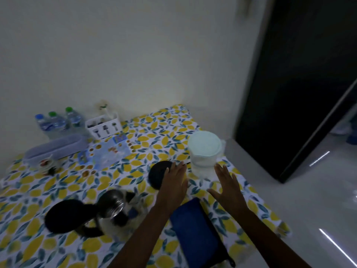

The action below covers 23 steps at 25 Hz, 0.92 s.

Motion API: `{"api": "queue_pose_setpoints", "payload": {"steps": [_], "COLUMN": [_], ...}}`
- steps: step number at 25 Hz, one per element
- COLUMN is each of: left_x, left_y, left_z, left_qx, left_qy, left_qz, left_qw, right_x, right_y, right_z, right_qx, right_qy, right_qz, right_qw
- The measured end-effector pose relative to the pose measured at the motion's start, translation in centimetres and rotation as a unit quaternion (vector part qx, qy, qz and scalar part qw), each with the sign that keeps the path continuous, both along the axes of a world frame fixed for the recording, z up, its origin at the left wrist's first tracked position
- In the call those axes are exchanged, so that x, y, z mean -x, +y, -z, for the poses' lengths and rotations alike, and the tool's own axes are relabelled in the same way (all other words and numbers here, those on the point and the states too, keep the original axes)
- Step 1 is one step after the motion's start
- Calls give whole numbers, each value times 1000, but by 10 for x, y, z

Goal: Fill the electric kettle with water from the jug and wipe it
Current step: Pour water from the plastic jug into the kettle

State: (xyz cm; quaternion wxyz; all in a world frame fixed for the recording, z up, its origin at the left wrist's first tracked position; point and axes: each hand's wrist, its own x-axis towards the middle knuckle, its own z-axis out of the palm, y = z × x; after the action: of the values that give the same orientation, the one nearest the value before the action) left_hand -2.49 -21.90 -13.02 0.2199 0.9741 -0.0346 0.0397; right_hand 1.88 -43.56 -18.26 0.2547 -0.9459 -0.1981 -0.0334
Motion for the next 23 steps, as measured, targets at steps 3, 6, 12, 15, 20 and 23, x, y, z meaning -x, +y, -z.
{"api": "queue_pose_setpoints", "payload": {"steps": [3,6,12,15,20,23], "left_x": [-46,-88,-160,-167,-171,-171], "left_y": [-32,-55,-76,-80,-84,-85], "left_z": [3,-2,-6,11,12,12], "left_qx": [14,18,-144,-198,-225,-230], "left_qy": [-38,-35,100,119,104,103], "left_qz": [19,17,28,23,27,21], "left_qw": [999,999,984,973,968,968], "right_x": [-38,-81,-174,-204,-224,-227], "right_y": [-33,-51,-31,-13,-5,-6], "right_z": [-4,-2,-15,-11,7,11], "right_qx": [-66,-99,-201,-236,-262,-308], "right_qy": [7,14,96,180,278,339], "right_qz": [44,62,47,46,79,82], "right_qw": [997,993,974,954,921,885]}}
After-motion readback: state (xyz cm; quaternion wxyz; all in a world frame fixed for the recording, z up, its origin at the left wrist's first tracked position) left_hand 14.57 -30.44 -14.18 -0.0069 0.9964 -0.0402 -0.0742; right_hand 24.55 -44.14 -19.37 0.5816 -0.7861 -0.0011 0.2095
